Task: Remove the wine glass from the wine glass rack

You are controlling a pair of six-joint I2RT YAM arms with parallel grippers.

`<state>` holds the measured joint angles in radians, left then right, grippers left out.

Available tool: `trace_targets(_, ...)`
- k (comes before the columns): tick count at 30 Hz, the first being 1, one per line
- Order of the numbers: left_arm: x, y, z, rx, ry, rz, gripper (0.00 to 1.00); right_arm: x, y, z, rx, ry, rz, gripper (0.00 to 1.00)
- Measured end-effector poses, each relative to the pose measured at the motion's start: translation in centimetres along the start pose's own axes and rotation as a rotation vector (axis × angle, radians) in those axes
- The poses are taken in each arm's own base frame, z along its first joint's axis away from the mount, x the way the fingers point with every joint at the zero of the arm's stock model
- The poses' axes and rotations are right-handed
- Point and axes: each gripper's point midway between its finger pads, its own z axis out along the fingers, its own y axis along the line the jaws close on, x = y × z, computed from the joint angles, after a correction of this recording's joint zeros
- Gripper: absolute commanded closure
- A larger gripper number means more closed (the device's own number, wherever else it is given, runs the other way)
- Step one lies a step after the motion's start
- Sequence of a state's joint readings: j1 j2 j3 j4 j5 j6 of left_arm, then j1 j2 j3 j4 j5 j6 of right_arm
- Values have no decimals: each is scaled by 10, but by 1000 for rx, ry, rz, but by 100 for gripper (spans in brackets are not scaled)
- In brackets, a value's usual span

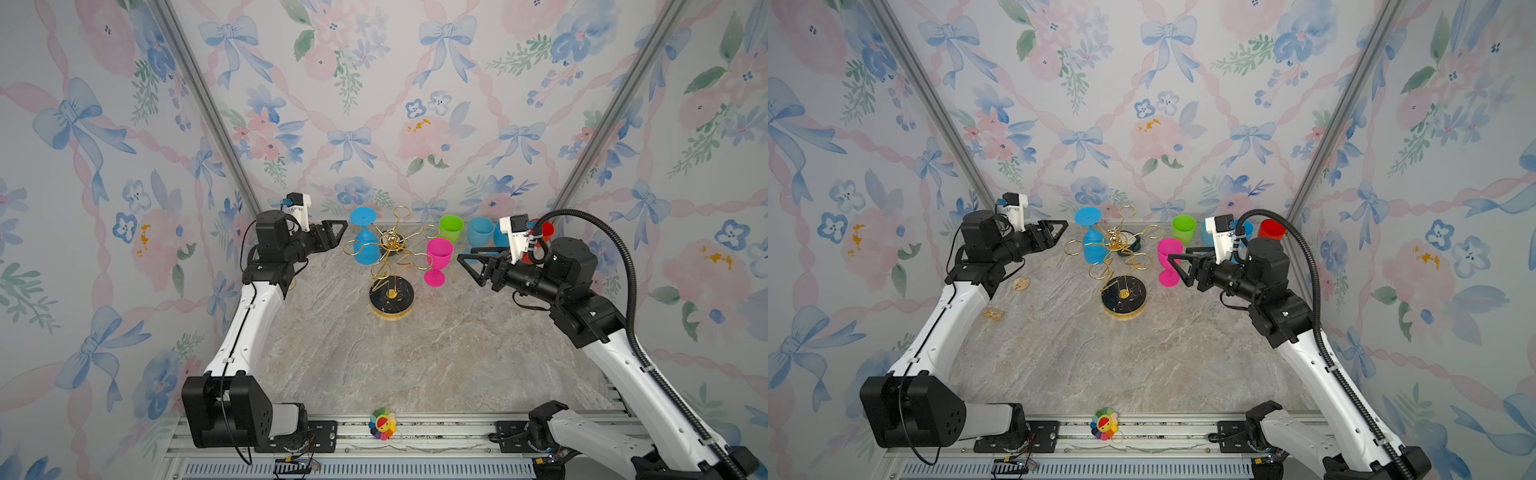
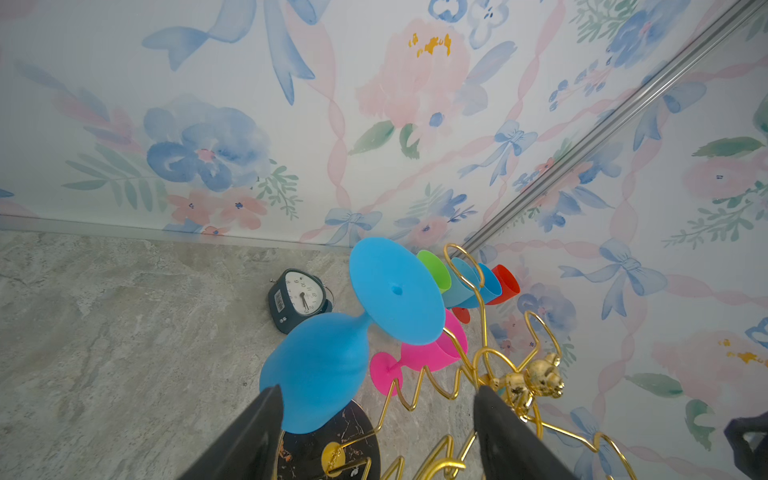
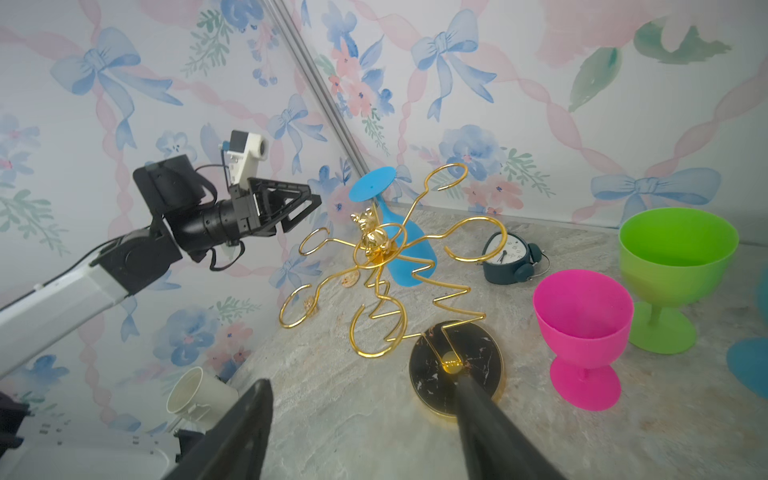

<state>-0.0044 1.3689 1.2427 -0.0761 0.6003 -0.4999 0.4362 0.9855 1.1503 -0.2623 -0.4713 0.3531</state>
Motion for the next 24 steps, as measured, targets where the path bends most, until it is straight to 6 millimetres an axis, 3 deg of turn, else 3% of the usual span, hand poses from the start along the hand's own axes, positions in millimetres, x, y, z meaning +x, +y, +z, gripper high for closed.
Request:
trace_targets(4,6,0,20,15,37,-17,30,17,15,-13,-14,19,-67,25)
trace_targets(11,10,8,44,13,73,-79,36,49,8,-16,17,91,-90,25)
trace_targets(24,3,-1,52,32,69,-125,45,73,1,-25,46,126,-89,25)
